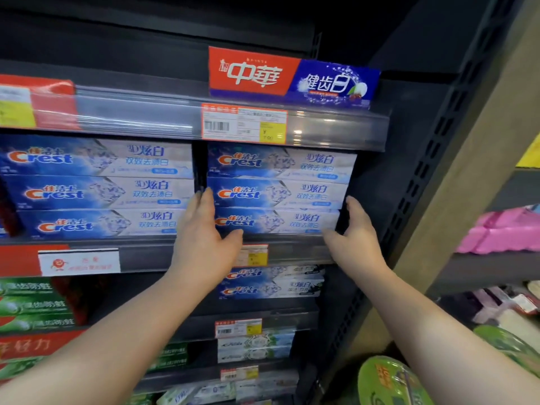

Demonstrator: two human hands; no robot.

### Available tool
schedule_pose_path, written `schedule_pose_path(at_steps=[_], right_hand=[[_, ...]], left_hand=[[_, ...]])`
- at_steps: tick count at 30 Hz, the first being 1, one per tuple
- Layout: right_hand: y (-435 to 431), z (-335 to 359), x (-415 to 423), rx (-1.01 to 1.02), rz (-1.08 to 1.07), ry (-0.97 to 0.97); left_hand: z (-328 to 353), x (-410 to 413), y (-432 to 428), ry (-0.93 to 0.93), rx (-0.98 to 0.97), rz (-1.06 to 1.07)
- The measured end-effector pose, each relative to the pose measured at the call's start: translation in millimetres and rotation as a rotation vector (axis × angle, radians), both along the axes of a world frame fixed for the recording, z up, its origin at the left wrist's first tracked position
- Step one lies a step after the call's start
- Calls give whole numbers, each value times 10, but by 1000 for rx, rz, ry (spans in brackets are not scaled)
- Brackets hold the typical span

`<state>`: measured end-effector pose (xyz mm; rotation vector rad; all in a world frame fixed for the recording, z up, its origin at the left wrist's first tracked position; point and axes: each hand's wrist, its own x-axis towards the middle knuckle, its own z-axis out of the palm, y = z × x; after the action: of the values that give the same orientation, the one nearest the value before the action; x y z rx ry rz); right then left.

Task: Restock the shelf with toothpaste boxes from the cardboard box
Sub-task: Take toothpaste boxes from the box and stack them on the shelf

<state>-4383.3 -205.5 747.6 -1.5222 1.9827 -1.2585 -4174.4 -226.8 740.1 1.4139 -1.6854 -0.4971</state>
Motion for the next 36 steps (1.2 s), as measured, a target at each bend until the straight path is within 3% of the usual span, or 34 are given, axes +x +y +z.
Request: schedule_pose_path(at_steps=[13, 22, 36], right_hand=[[-123, -125, -38, -77, 65, -157], [-57, -186, 56, -170, 65, -212], [-139, -118, -20, -49, 57, -226]], left_hand=[[-9, -23, -43, 134, 129, 1], [-13, -2, -32, 84, 99, 35], [17, -74, 30, 186, 118, 19]])
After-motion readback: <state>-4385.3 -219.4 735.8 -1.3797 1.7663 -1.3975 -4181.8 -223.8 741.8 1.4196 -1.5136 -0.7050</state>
